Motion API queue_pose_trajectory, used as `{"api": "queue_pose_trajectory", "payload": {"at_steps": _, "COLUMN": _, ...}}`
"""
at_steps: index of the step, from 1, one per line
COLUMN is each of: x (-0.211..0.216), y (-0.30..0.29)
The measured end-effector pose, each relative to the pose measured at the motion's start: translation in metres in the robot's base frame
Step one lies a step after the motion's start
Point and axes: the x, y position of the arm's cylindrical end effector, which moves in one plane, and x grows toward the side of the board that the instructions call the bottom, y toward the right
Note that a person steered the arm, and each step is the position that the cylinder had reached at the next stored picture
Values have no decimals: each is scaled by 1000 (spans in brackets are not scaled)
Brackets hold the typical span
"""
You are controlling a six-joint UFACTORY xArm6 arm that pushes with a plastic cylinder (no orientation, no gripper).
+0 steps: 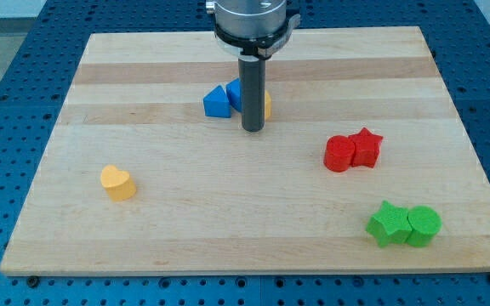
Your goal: Move yellow heart near to the yellow hexagon
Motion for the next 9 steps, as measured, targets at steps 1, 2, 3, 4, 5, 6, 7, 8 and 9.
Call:
{"api": "queue_pose_trajectory", "payload": {"at_steps": 1, "x": 35, "y": -6}}
{"api": "queue_pose_trajectory", "payload": {"at_steps": 2, "x": 91, "y": -24}}
{"api": "queue_pose_trajectory", "payload": {"at_steps": 3, "x": 130, "y": -113}}
{"api": "queue_pose_trajectory", "payload": {"at_steps": 4, "x": 143, "y": -212}}
{"api": "queue_pose_trajectory", "payload": {"at_steps": 5, "x": 137, "y": -257}}
{"api": "queue_pose_trajectory", "payload": {"at_steps": 6, "x": 131, "y": -228}}
{"api": "queue_pose_trajectory", "payload": {"at_steps": 7, "x": 101, "y": -221}}
{"api": "queue_pose_trajectory", "payload": {"at_steps": 8, "x": 99, "y": -193}}
{"api": "queue_pose_trajectory", "payload": {"at_steps": 9, "x": 99, "y": -173}}
